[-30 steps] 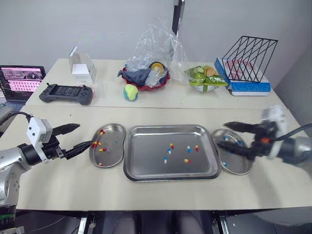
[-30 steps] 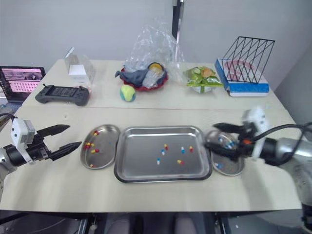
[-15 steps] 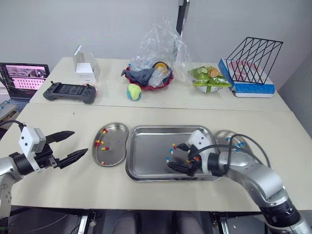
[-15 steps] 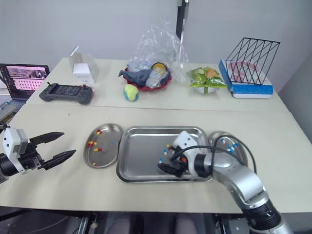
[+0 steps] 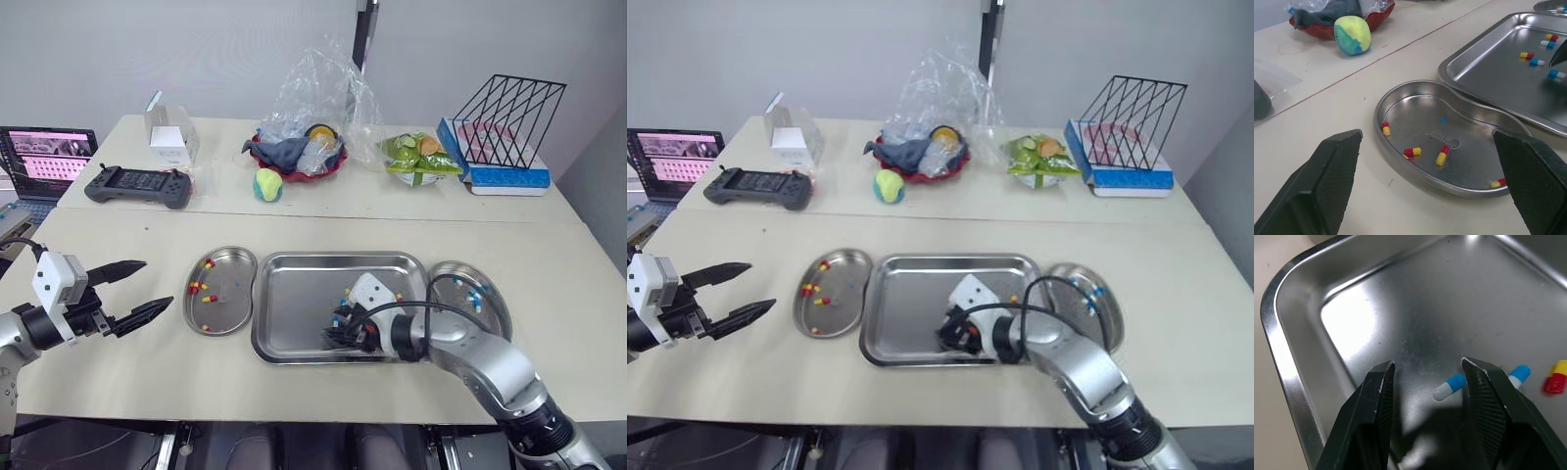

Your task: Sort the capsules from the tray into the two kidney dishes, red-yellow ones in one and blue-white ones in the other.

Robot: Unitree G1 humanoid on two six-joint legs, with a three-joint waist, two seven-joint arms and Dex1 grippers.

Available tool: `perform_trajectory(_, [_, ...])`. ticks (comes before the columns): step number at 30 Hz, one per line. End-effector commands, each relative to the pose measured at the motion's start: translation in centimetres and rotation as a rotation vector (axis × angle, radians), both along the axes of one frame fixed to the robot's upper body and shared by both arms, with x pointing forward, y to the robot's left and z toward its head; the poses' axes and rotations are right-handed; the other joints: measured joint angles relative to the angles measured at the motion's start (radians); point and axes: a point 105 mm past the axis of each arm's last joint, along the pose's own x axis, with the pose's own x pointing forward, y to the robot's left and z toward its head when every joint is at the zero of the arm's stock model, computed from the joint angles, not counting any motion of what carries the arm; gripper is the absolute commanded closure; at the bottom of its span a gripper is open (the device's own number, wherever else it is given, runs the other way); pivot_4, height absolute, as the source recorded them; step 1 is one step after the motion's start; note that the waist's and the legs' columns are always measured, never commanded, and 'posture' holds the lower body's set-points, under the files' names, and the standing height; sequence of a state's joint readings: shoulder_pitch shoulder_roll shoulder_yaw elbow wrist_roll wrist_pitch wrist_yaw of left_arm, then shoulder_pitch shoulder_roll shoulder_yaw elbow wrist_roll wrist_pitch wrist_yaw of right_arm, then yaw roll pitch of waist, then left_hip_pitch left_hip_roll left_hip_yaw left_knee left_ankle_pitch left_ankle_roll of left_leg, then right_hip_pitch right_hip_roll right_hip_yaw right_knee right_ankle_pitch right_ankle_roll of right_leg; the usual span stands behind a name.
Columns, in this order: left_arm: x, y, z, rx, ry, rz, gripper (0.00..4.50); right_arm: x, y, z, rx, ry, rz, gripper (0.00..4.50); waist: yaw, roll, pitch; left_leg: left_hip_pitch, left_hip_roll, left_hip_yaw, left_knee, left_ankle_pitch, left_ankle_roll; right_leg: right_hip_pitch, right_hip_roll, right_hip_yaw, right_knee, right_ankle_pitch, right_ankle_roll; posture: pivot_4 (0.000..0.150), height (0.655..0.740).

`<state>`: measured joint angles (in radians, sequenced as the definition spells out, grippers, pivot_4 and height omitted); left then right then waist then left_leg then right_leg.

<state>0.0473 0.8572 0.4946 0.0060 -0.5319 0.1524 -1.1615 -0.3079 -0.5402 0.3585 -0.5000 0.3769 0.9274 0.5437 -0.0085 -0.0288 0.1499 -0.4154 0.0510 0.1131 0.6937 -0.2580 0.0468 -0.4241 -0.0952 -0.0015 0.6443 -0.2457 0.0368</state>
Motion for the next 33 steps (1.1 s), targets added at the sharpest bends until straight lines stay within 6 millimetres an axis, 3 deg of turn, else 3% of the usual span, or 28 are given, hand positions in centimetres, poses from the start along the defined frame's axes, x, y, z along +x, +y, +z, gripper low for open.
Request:
perform_trajectory(1, [-0.1,0.2,1.5,0.013,-0.06,0.012,0.0,0.4,0.0,0.5,-0.004,-0.024,-0.02,2.21,0.0,0.0,0.0,0.0,0.0,0.0,0.0,0.0,0.0,0.0,0.0,0.0,0.0,0.0,0.0,0.15,0.7204])
perform_trajectory(14, [0.1,0.3,1.8,0.001,-0.066,0.025,0.0,0.5,-0.5,-0.4,-0.039,0.009,-0.058,2.21,-0.001,0.0,0.0,0.0,0.0,0.0,0.0,0.0,0.0,0.0,0.0,-0.001,0.0,0.0,0.0,0.15,0.7204])
perform_trajectory(15, [0.1,0.3,1.8,0.0,-0.067,0.025,0.0,0.5,-0.5,-0.4,-0.038,0.01,-0.059,2.82,-0.001,0.0,0.0,0.0,0.0,0.0,0.0,0.0,0.0,0.0,0.0,-0.001,0.0,0.0,0.0,0.15,0.7204])
perform_trajectory(20, [0.1,0.2,2.2,-0.029,-0.085,0.034,0.0,0.6,-0.5,-0.5,-0.042,0.007,-0.062,4.38,-0.002,-0.001,0.0,0.0,0.0,0.0,0.0,0.0,0.0,0.0,0.0,-0.001,0.0,0.0,0.0,0.15,0.7204])
perform_trajectory(28, [0.0,0.4,2.1,-0.025,-0.08,0.044,0.0,0.9,-0.6,0.1,-0.049,-0.01,-0.038,4.45,-0.003,-0.001,-0.001,0.0,0.0,0.0,0.0,0.0,0.0,0.0,0.0,-0.001,0.0,0.0,0.0,0.15,0.7204])
perform_trajectory(33, [0.1,0.4,2.0,-0.027,-0.078,0.045,0.0,1.1,-0.4,1.6,0.008,-0.022,0.004,4.45,-0.003,-0.001,-0.001,0.0,0.0,0.0,0.0,0.0,0.0,0.0,0.0,-0.001,0.0,0.0,0.0,0.15,0.7204])
